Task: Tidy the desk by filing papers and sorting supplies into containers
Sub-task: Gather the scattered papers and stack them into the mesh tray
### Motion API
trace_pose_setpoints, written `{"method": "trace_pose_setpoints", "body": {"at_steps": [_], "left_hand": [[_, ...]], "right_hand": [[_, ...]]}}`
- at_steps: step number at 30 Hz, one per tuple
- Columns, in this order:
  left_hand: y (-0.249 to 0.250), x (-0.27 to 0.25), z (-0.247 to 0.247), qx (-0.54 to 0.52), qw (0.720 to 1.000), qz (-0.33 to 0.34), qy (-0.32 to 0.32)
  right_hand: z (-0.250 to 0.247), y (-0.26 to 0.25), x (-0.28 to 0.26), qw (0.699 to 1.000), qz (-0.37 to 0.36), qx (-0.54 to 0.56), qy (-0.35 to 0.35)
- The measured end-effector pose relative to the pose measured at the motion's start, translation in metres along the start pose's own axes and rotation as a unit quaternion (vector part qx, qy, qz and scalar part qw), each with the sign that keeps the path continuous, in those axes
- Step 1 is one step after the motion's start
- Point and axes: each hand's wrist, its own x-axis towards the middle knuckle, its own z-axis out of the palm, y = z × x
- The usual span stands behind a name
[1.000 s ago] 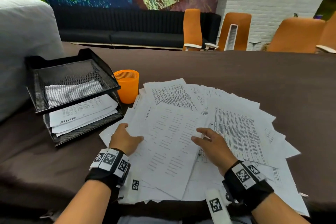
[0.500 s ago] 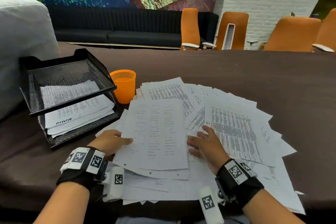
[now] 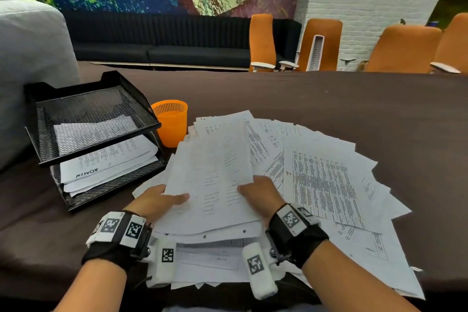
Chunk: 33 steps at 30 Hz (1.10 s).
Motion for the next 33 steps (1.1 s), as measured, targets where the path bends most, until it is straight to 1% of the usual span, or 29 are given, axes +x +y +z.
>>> {"method": "trace_pose_setpoints", "body": {"at_steps": [2,3,5,6,8,9,12,13,16,18,21,24,26,27,29,30,31,33], "left_hand": [[0.004,0.002,0.001,-0.048,0.998,-0.017,0.03],[0.007,0.003,0.003,-0.049,0.997,-0.011,0.055],[0.017,0.003,0.01,-0.048,0.993,0.029,0.103],[0.026,0.003,0.016,-0.057,0.99,0.052,0.116],[0.047,0.006,0.033,-0.061,0.988,0.095,0.107],[0.06,0.008,0.044,-0.046,0.988,0.115,0.088],[0.098,0.022,0.087,0.053,0.987,0.152,0.027],[0.11,0.027,0.101,0.081,0.984,0.157,0.015],[0.134,0.043,0.138,0.119,0.982,0.143,-0.007],[0.145,0.049,0.155,0.145,0.98,0.139,-0.006],[0.163,0.053,0.172,0.16,0.977,0.144,0.0],[0.179,0.054,0.181,0.16,0.979,0.119,-0.045],[0.182,0.051,0.187,0.174,0.977,0.104,-0.067],[0.183,0.048,0.191,0.183,0.975,0.107,-0.066],[0.182,0.041,0.196,0.178,0.973,0.135,-0.048],[0.181,0.038,0.196,0.165,0.973,0.153,-0.045],[0.181,0.034,0.194,0.15,0.973,0.172,-0.043],[0.181,0.026,0.18,0.109,0.971,0.211,-0.036]], "right_hand": [[-0.023,-0.003,0.002,0.999,-0.018,0.014,0.034],[-0.04,-0.002,0.004,0.998,-0.016,0.025,0.051],[-0.08,0.0,0.009,0.996,-0.002,0.04,0.085],[-0.102,0.003,0.012,0.994,0.01,0.043,0.101],[-0.141,0.013,0.019,0.99,0.042,0.039,0.131],[-0.16,0.02,0.023,0.988,0.051,0.031,0.144],[-0.203,0.04,0.033,0.982,0.083,0.002,0.172],[-0.211,0.043,0.032,0.979,0.091,-0.032,0.181],[-0.226,0.046,0.027,0.96,0.116,-0.152,0.202],[-0.23,0.052,0.025,0.955,0.123,-0.183,0.196],[-0.232,0.061,0.022,0.96,0.114,-0.154,0.206],[-0.225,0.066,0.019,0.97,0.093,-0.08,0.21],[-0.214,0.065,0.011,0.978,0.083,-0.025,0.189],[-0.209,0.066,0.008,0.983,0.079,-0.011,0.168],[-0.201,0.069,0.002,0.989,0.071,0.0,0.13],[-0.2,0.071,0.001,0.99,0.059,-0.001,0.13],[-0.2,0.073,0.001,0.989,0.044,-0.004,0.144],[-0.206,0.071,0.0,0.978,0.02,-0.022,0.207]]}}
